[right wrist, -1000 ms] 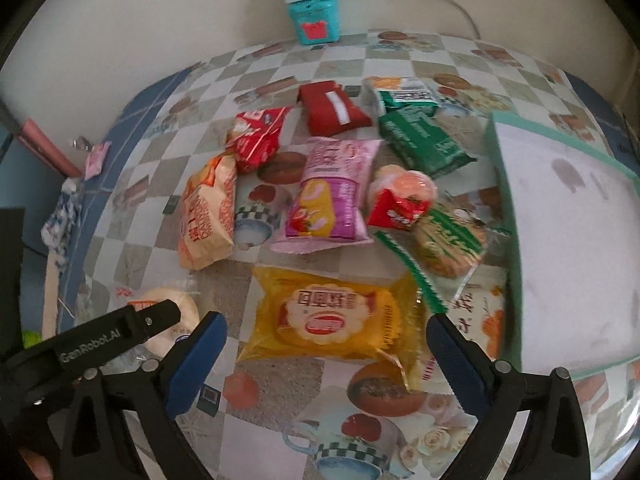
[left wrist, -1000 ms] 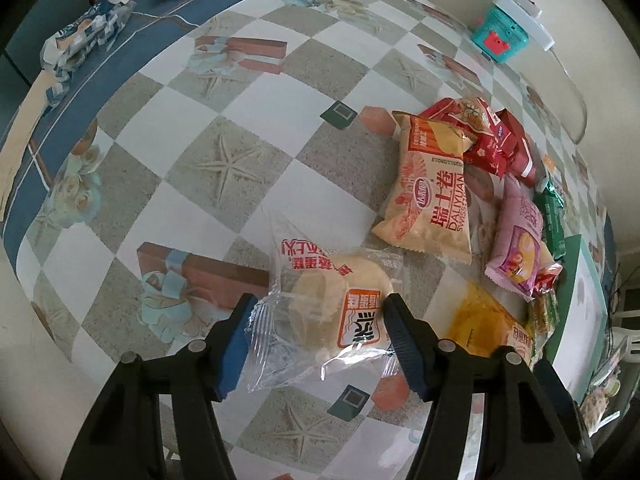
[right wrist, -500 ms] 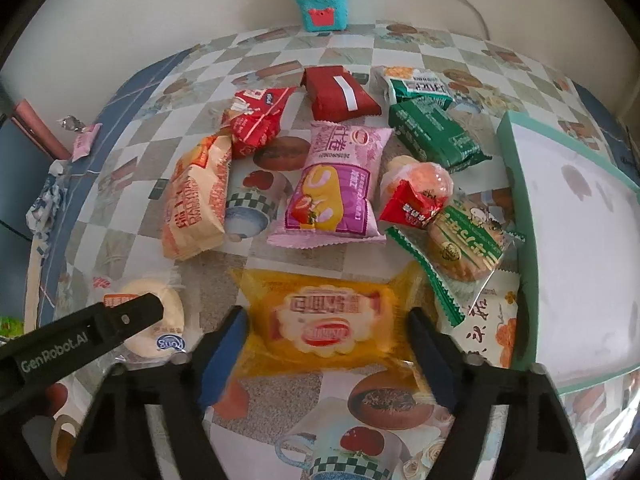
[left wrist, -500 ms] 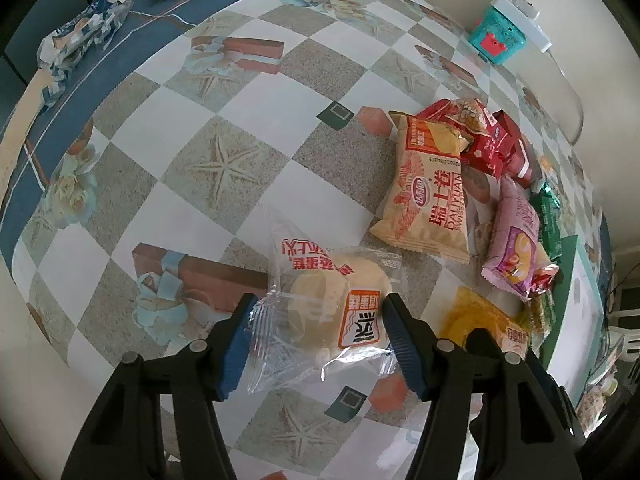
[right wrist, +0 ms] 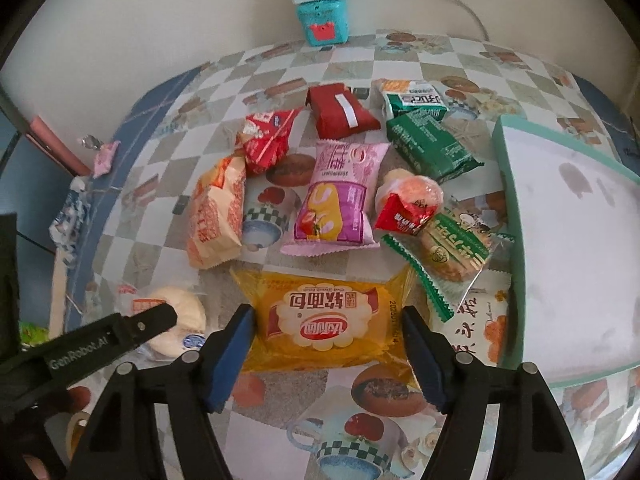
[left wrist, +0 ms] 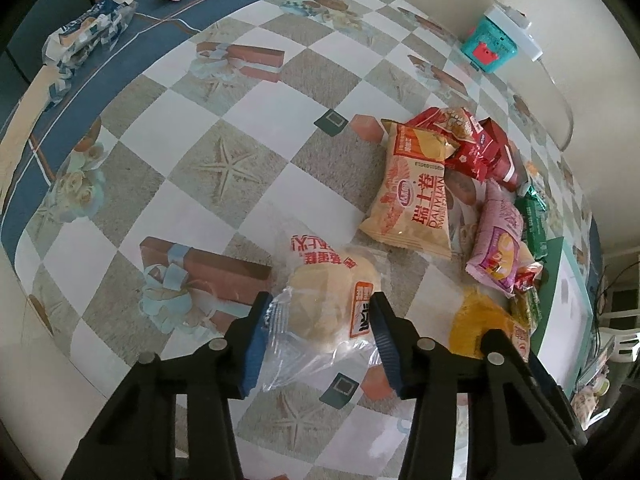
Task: Organize snacks
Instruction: 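Lift the bun with the left gripper while the right lifts the yellow cake pack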
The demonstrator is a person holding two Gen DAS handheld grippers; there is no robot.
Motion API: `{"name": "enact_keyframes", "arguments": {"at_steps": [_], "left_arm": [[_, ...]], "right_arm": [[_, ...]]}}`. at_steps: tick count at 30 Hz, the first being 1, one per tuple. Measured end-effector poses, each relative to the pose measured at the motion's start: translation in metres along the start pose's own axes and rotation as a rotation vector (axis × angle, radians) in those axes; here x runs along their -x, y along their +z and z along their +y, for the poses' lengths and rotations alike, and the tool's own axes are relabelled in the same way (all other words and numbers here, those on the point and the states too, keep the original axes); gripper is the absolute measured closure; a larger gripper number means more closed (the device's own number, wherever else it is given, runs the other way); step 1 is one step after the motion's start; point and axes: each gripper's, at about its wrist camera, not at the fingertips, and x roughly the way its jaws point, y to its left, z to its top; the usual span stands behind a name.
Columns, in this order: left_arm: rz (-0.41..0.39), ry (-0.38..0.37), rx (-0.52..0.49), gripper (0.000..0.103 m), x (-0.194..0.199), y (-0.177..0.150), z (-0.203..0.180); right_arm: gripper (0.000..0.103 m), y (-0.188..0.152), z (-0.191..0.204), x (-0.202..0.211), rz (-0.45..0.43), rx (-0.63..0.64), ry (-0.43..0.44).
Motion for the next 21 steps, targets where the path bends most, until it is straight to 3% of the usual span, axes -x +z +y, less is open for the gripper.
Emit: {"name": "enact_keyframes", "arguments": {"at_steps": [11, 21], "left_arm": [[-0.034, -0.002, -0.027, 0.067, 0.022, -0.013, -0.004], [-0.047, 0.006, -0.04, 0.07, 0.026, -0.015, -0.011]], "right_arm": [[0.03, 0.004, -0.014, 0.022, -0.027, -0.03, 0.019], [0.031, 0.001, -0.021, 0.02, -0.006, -0.035, 0.019]]}}
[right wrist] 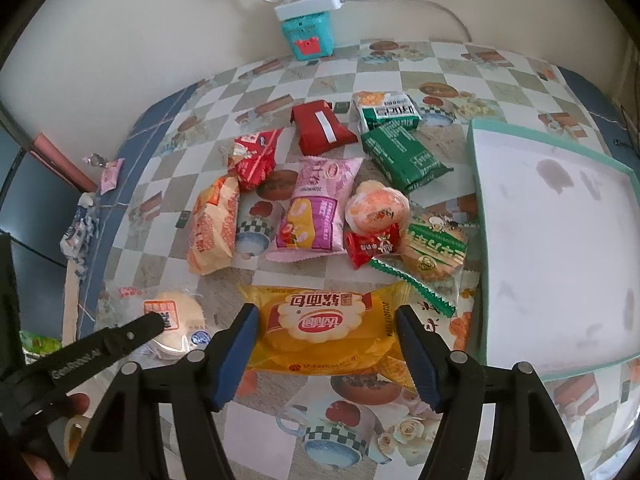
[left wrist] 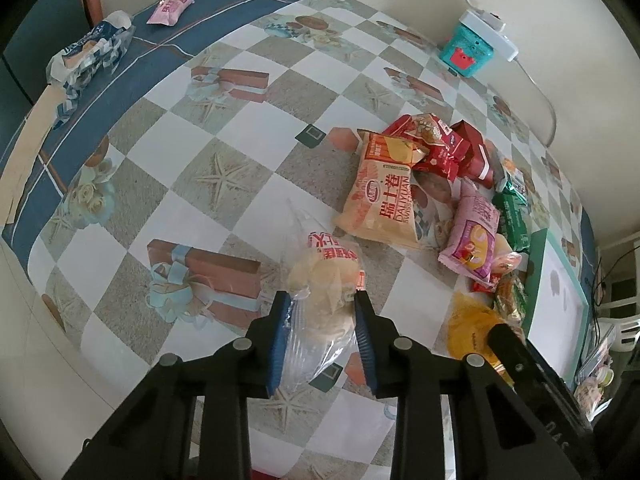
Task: Organize snacks
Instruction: 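Lift the bun with the left gripper while the right lifts the yellow cake pack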
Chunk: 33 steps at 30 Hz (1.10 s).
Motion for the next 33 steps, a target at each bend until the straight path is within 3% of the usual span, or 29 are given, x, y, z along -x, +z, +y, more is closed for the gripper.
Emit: {"name": "enact_keyframes", "arguments": {"at_steps": [7, 10, 16, 21, 33], "left_arm": [[0.012, -0.019, -0.008, 0.068, -0.009, 0.002, -0.004], [0.018, -0.036, -0.014, 0.064, -0.014, 0.003, -0.005], [0.074, -0.14, 0.006, 0.056, -0.03, 0.008, -0.003], [0.07, -0.175, 0.004, 0.043, -0.033, 0.011, -0.006], [0.102, -0.07, -0.065, 0.033, -0.055, 0.014, -0.028]], "right_arm": [[0.031, -0.007, 0.004, -0.026, 0.077, 0.026, -0.029], [0.027, -0.01, 0.011, -0.031, 0.079, 0.061, -0.064], [0.02, -0.013, 0.019, -0.041, 0.091, 0.101, -0.106], [0.016, -0.016, 0.024, -0.044, 0.092, 0.141, -0.129], [0.011, -0.018, 0.028, -0.049, 0.089, 0.166, -0.153]]}}
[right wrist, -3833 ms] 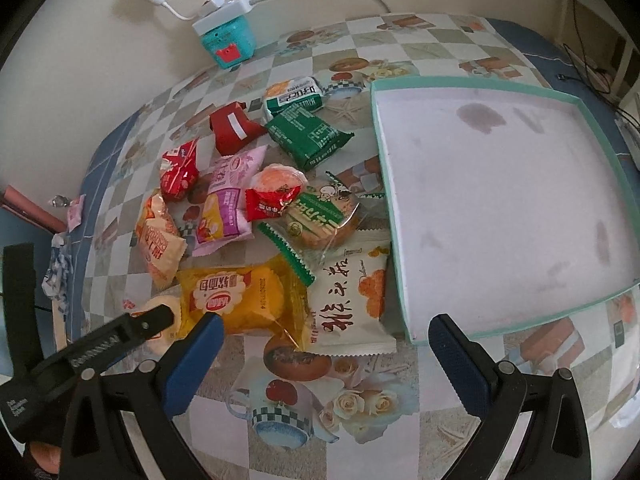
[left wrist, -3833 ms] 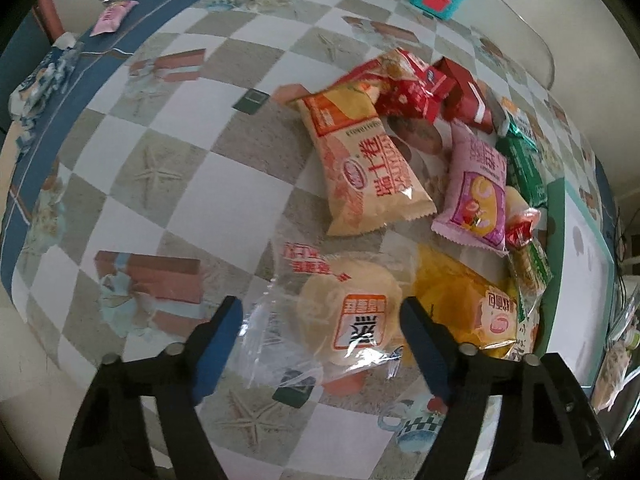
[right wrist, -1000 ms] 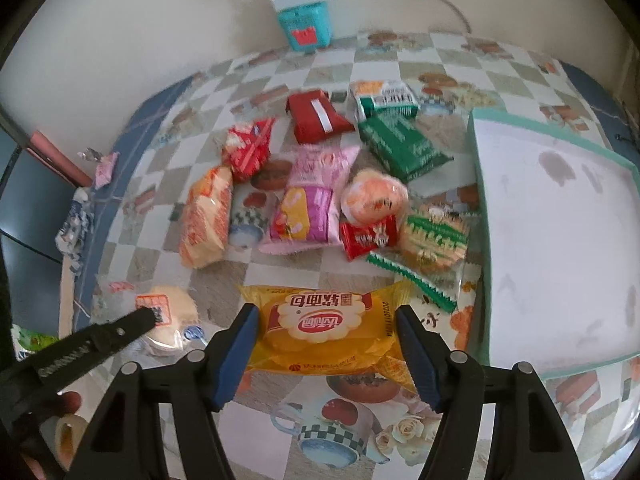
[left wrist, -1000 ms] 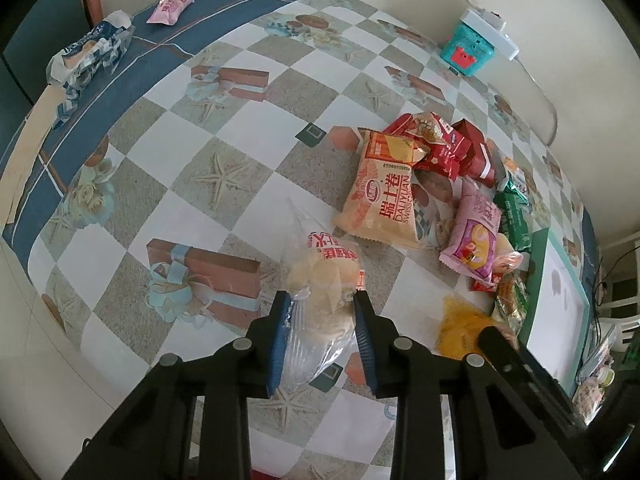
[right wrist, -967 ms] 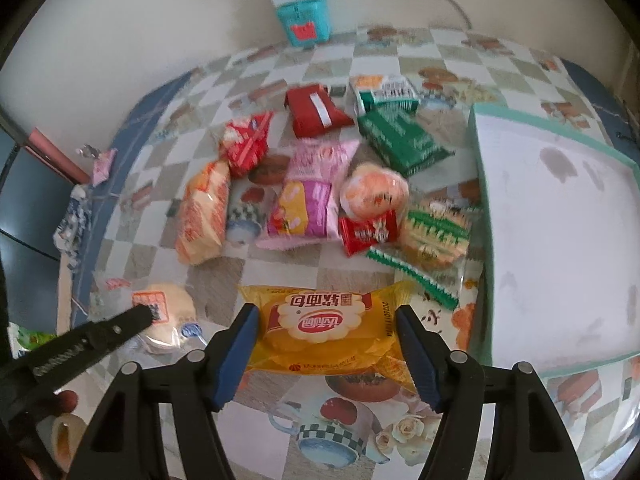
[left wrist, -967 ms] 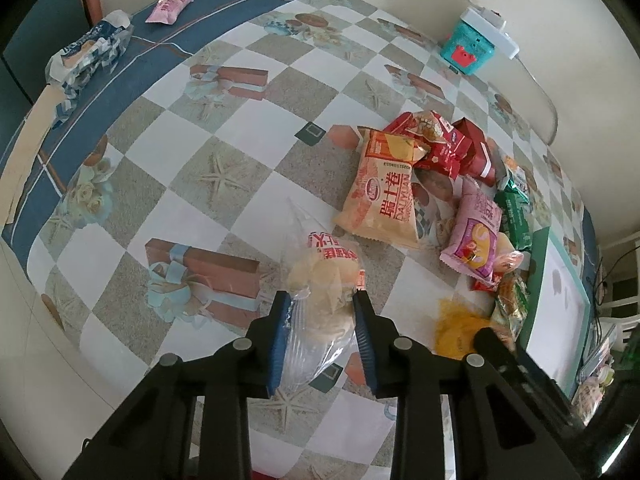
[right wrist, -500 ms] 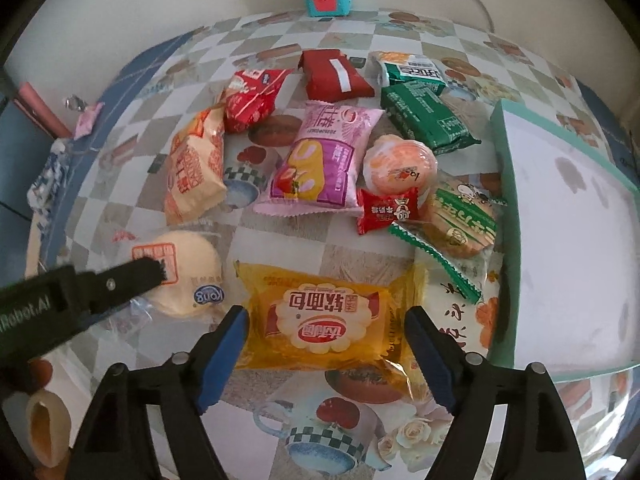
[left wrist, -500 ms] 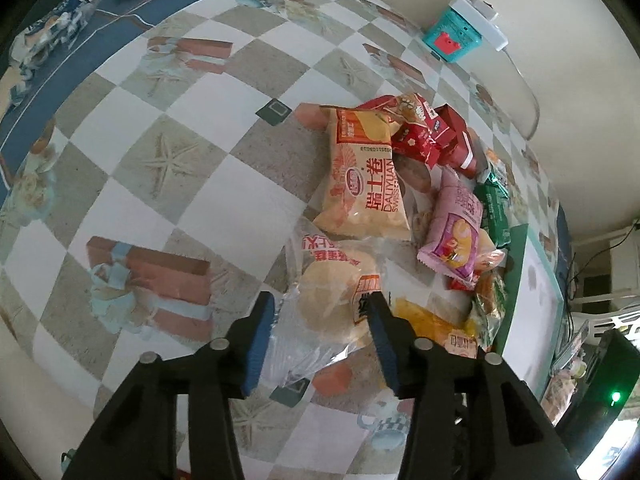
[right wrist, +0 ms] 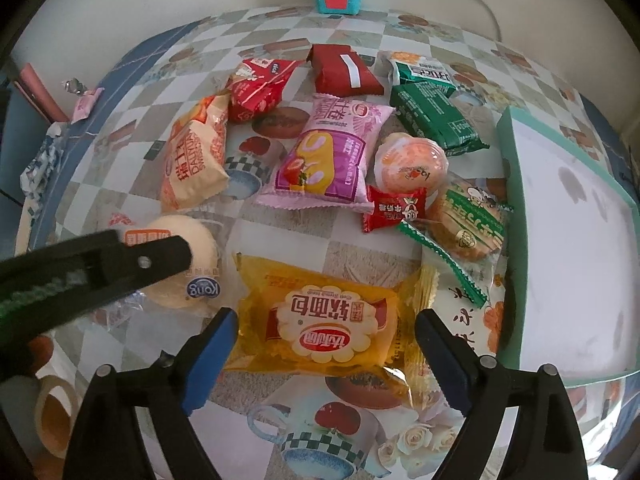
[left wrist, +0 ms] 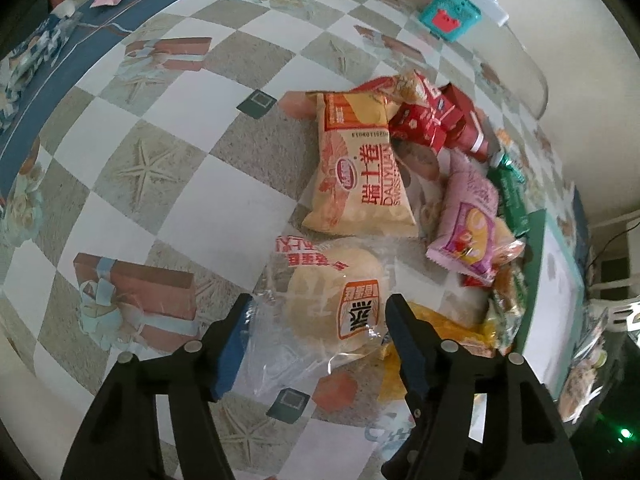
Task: Organize snacks
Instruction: 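Lift the bun with the left gripper while the right lifts the yellow cake pack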
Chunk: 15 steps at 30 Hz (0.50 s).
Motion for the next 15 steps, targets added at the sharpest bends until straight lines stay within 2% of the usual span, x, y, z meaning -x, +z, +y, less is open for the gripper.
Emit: {"name": "enact_keyframes", "arguments": {"at_steps": [6, 11, 13, 15], "left_arm": [[0.013, 0.05, -0.032, 0.027, -0.013, 0.006, -0.015], [0.02, 0.07, -0.04, 0.027, -0.02, 0.01, -0.022], [0.022, 0.068, -0.025, 0.03, -0.02, 0.009, -0.019], [0.022, 0.059, -0.013, 0.038, -0.019, 0.009, -0.016]], "right_arm": [[0.011, 0.0, -0.001, 0.0, 0.0, -0.004, 0.003], [0.012, -0.001, -0.002, 0.0, -0.002, -0.004, 0.004], [0.017, -0.002, -0.002, 0.001, -0.004, -0.003, 0.004], [0.022, -0.001, -0.002, 0.003, -0.01, 0.002, 0.017]]}}
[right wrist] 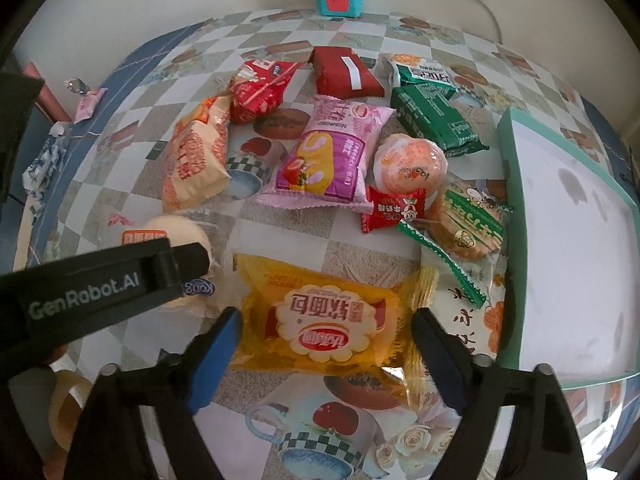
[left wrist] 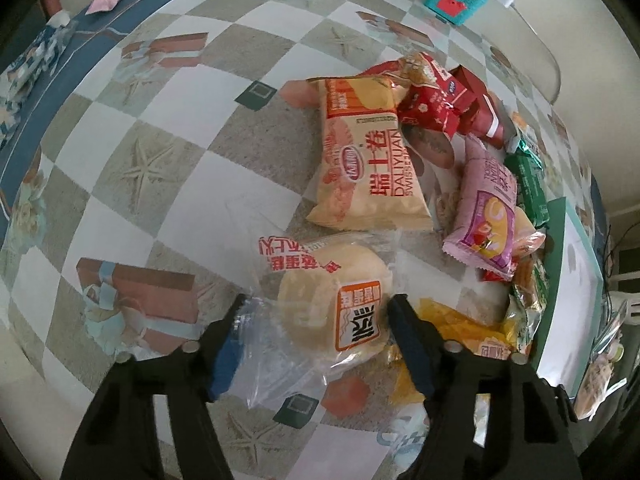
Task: Organize snacks
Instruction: 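Lift the bun with the left gripper while the right lifts the yellow cake pack, then carry both packs to the white tray and open both grippers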
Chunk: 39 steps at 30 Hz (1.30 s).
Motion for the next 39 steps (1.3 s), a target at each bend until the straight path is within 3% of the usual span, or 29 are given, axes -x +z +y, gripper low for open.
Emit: {"name": "enact_keyframes", "arguments": {"at_steps": [2, 11, 19, 22, 26, 31, 39], "left_arm": [[0.002, -0.007, 0.008, 0.044, 0.0, 0.0, 0.002], [-0.026, -0.034, 0.056, 0.05, 0.011, -0.006, 0.022], [-0.138, -0.067, -0.004, 0.05, 0.054, -0.02, 0.007], [-0.141, -0.083, -0.04, 0.05, 0.058, -0.02, -0.015], [-0.133, -0.103, -0.124, 0.049, 0.066, -0.019, -0.049], [-0.122, -0.133, -0.266, 0.049, 0.06, -0.022, -0.119], [-0.092, -0.184, -0.388, 0.049, 0.037, -0.027, -0.208]], "right_arm": [[0.025, 0.0, 0.001, 0.003, -0.015, 0.007, -0.004], [0.027, 0.0, -0.01, 0.02, -0.024, -0.036, 0.058], [0.027, 0.005, -0.033, 0.063, -0.113, -0.099, 0.103], [0.027, 0.005, -0.055, 0.074, -0.138, -0.146, 0.082], [0.027, 0.008, -0.102, 0.078, -0.15, -0.261, -0.022], [0.027, -0.001, -0.179, 0.075, -0.14, -0.446, -0.175], [0.027, -0.018, -0.267, 0.066, -0.107, -0.637, -0.244]]}}
